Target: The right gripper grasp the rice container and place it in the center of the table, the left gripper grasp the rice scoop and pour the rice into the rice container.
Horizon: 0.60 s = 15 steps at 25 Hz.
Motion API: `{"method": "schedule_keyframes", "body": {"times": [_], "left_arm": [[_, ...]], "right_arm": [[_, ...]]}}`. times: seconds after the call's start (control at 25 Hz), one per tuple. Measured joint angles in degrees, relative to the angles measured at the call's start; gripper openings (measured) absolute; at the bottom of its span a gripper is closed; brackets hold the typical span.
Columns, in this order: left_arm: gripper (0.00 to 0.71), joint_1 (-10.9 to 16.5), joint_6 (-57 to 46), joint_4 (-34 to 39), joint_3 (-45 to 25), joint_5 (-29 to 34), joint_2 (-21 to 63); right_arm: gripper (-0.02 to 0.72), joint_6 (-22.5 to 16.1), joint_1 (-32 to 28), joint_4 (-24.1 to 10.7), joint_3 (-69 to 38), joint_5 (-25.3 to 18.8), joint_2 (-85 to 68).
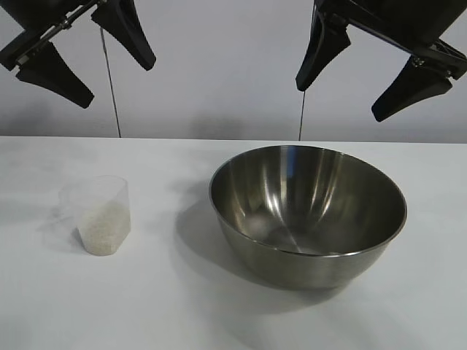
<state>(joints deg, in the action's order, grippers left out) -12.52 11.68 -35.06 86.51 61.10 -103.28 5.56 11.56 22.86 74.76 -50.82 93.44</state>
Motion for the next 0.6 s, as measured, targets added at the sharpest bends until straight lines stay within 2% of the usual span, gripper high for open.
{"method": "schedule_keyframes", "body": {"times": [0.28, 0.4, 0.48, 0.6], "left_arm": [[0.663, 0.00, 0.00, 0.00, 0.00, 0.00, 0.00], [0.663, 0.00, 0.00, 0.00, 0.00, -0.05, 0.00], [0.663, 0.00, 0.00, 0.00, 0.00, -0.05, 0.00], [0.663, 0.00, 0.00, 0.00, 0.00, -0.05, 0.00]], "right_arm": [[0.694, 0.00, 0.00, -1.14, 0.00, 0.86, 0.00], [0.694, -0.46, 0.00, -5.67, 0.00, 0.87, 0.26], [0.694, -1.94, 0.00, -10.04, 0.00, 0.87, 1.39], [0.694, -3.66, 0.00, -14.53, 0.00, 0.48, 5.03]]}}
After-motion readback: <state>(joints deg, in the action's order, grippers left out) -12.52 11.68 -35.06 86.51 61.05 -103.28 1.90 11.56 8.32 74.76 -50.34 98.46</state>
